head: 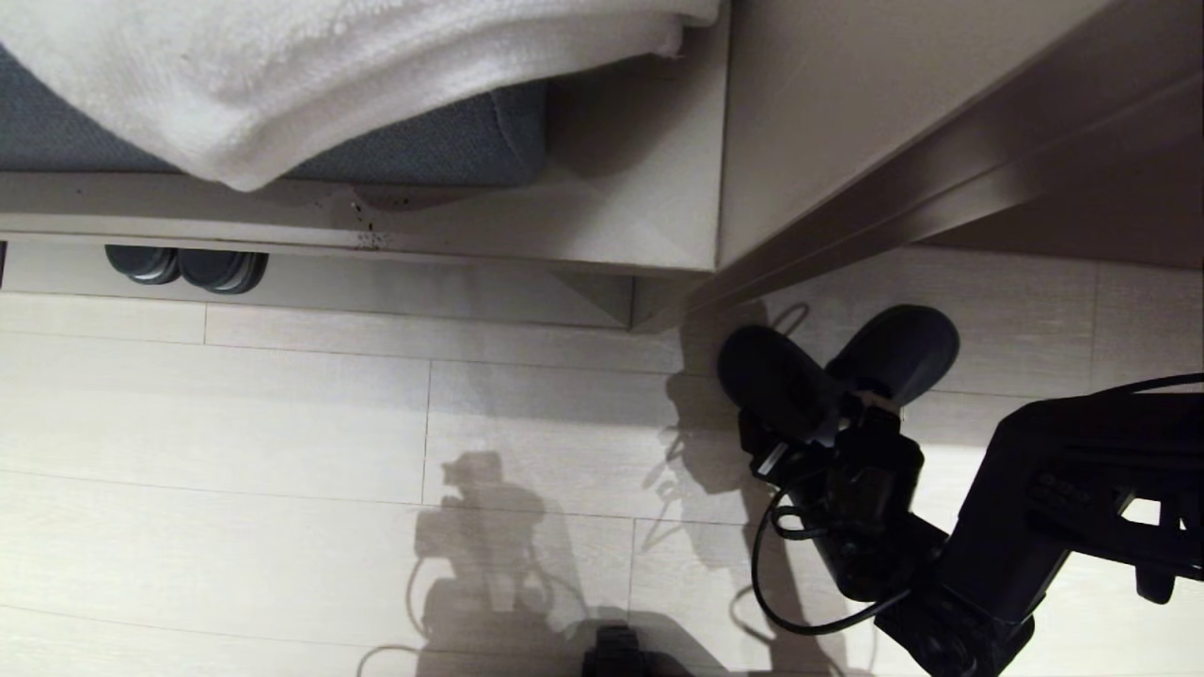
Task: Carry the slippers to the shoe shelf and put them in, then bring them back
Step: Place the slippers on the floor
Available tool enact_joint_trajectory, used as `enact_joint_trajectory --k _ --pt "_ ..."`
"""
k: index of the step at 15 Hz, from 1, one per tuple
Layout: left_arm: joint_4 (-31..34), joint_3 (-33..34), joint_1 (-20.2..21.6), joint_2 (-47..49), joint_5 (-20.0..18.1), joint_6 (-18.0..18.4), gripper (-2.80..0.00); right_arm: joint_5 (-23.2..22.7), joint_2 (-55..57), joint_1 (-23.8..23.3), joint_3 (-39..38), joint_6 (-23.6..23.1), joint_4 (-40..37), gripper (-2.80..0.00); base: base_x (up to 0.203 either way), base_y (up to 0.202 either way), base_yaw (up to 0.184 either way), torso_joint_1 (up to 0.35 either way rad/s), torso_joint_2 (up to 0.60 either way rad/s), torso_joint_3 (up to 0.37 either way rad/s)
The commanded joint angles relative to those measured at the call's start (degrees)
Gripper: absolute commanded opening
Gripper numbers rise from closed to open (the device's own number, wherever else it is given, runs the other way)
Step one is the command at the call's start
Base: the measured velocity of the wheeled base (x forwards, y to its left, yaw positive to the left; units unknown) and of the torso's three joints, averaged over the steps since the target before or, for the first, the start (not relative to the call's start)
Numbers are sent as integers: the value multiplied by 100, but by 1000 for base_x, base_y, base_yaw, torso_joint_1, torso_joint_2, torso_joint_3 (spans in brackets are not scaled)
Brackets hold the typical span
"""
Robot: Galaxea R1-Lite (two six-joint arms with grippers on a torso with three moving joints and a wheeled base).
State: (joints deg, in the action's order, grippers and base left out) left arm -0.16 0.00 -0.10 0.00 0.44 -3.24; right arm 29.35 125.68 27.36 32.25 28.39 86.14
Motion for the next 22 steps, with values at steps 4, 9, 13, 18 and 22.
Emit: enact_joint_trajectory --k 4,9,13,18,22 --pt "-2 0 1 -9 8 -1 -280 0 56 169 309 64 19 0 0 0 0 0 0 0" --pt "-2 0 3 -5 0 6 -280 186 -239 58 -114 -712 55 0 0 0 0 0 0 0" --pt "-2 0 1 -9 0 -1 -280 187 -173 -126 -74 -1155 70 0 0 0 0 0 0 0" --pt "-2 0 1 -9 0 -3 -280 -247 243 -350 201 -1078 131 0 0 0 0 0 0 0" --pt "-2 0 1 -9 0 -1 -280 -797 453 -337 458 -723 144 0 0 0 0 0 0 0"
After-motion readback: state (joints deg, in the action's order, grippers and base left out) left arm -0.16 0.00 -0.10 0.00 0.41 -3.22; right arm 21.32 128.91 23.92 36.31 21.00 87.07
